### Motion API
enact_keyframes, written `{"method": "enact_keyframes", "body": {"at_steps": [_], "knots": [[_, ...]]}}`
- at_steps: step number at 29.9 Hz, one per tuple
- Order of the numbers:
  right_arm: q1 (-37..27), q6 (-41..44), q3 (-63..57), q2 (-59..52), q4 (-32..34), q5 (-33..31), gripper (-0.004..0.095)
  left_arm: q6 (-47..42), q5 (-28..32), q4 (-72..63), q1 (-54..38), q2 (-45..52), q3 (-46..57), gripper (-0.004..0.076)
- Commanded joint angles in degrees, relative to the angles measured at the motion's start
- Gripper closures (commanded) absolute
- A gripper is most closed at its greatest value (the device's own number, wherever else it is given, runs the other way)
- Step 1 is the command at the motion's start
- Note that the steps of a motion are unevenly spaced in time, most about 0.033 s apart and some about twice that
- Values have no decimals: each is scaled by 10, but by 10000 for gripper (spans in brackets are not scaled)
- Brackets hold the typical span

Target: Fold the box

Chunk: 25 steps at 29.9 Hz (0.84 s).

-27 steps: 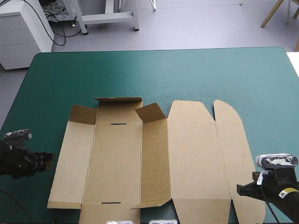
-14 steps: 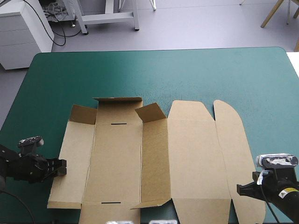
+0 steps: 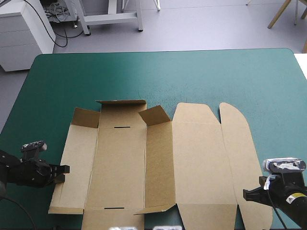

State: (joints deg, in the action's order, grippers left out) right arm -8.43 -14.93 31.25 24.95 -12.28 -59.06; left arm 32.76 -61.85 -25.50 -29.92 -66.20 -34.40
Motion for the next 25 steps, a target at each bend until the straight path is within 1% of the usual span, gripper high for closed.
{"method": "enact_keyframes", "body": {"at_steps": [1,9,15,18,19,21,23,25], "knots": [[-4,-4,14,4,-6,31,927,5,-13,-22,0,8,-10,734],[-4,-4,14,4,-6,31,927,9,-22,-22,0,8,-10,734],[-4,-4,14,4,-6,31,927,40,-27,-26,0,8,-10,734],[-4,-4,14,4,-6,31,927,51,-21,-26,0,8,-10,732],[-4,-4,14,4,-6,31,927,51,-11,-24,0,8,-10,722],[-4,-4,14,4,-6,31,927,51,1,-22,0,8,-10,668],[-4,-4,14,4,-6,31,927,51,7,-22,0,8,-10,558],[-4,-4,14,4,-6,31,927,50,11,-26,0,8,-10,421]]}}
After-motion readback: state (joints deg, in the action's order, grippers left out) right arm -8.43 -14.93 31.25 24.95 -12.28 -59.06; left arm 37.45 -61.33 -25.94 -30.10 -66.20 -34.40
